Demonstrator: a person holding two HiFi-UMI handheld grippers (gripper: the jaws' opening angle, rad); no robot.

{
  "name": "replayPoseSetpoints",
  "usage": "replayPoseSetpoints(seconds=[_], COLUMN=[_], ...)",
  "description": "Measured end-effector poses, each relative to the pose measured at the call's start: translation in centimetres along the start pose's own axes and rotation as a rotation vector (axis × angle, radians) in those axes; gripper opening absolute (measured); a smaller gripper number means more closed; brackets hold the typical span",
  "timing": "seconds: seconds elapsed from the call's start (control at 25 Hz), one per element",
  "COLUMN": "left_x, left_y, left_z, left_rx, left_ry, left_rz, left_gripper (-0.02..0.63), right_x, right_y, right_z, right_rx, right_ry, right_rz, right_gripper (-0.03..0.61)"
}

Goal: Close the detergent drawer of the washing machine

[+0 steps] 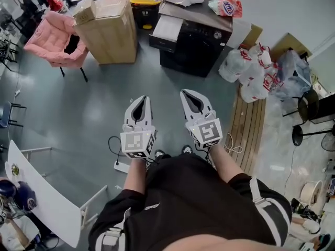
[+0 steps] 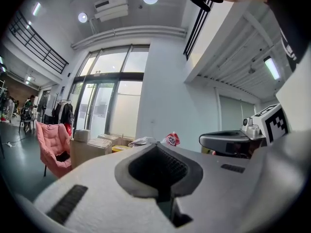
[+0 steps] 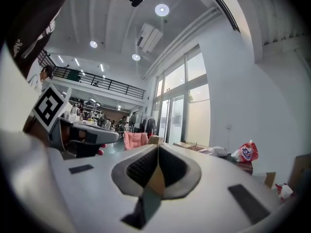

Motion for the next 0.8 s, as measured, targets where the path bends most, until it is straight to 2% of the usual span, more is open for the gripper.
replayPoseSetpoints(seconds=[0.08,0.12,0.2,0.32,0.52,0.8], left_x=[0.0,0.0,-0.1,-0.6,-1.1,0.5], left_y=[0.0,0.1,0.5,0.8,2.3,3.0], left_z=[0.6,1.0,1.6,2.8,5.0,6.2], left_rx=[-0.001,-0.006,-0.017,-0.006,-0.026,-0.046], left_ry=[0.013,0.021,0.037,0.036,0.045,0.053], left_rz=[0.007,0.01,0.021,0.029,0.063,0.064], left_gripper=[0.008,0.009,0.136,0.103,0.132,0.141], right_x=[0.4,0.6,0.9,1.3,2.2,3.6], right_y=[-0.1,0.0,0.2,0.6,1.6,2.6], right_z=[0.4,0.7,1.2,2.1,3.8,2.5], right_rx=[0.015,0.02,0.024,0.024,0.024,0.005], right_ry=[0.003,0.007,0.017,0.03,0.03,0.042], right_rz=[0.002,0.005,0.012,0.018,0.052,0.081], right_gripper=[0.066,0.071,0.074,0.092,0.127,0.13])
Point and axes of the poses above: the fingertips, and each gripper's own axes: x forward along the fingers, z to its left, y out of its underside, the point moved 2 cm from there along -x, backward along the fingers, and after that the axes turned 3 degrees about y, right-handed, at the moved point
